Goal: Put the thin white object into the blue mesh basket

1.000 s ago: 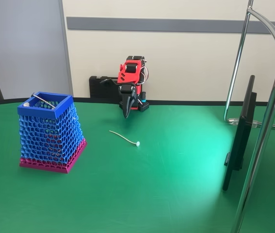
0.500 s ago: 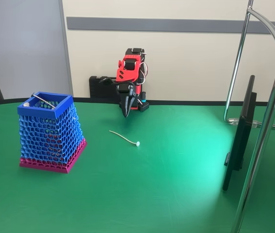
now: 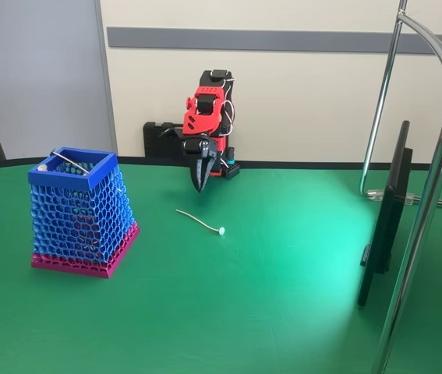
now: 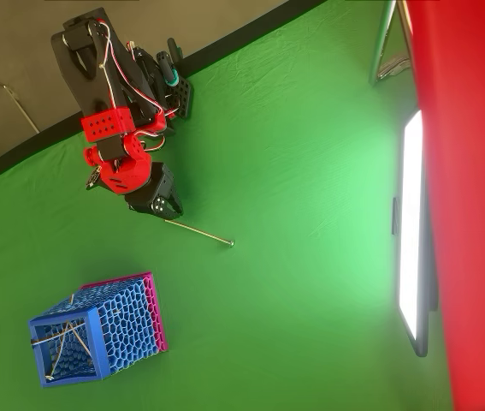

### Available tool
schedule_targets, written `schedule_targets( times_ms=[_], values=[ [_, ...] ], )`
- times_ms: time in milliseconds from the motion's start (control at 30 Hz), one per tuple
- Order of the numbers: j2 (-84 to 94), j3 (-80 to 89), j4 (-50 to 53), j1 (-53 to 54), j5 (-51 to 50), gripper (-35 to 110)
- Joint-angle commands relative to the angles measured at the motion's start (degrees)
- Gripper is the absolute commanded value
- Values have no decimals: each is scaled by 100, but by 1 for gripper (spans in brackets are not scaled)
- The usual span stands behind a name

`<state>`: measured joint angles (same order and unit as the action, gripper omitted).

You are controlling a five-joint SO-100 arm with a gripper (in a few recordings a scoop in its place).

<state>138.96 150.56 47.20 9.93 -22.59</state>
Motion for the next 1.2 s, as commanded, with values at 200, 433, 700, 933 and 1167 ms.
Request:
schedule_targets(
  times_ms=[200,433,700,933,1167],
  values=[
    [-1011,-1046,404,-105,-492,1],
    [-1846,-1644,642,-325,-642,1],
    [-2584,-2171,756,-519,-888,1],
    [-2707,-2250,703,-598,-1002,1],
    [-2997,-2417,686,-633,-976,1]
  ],
)
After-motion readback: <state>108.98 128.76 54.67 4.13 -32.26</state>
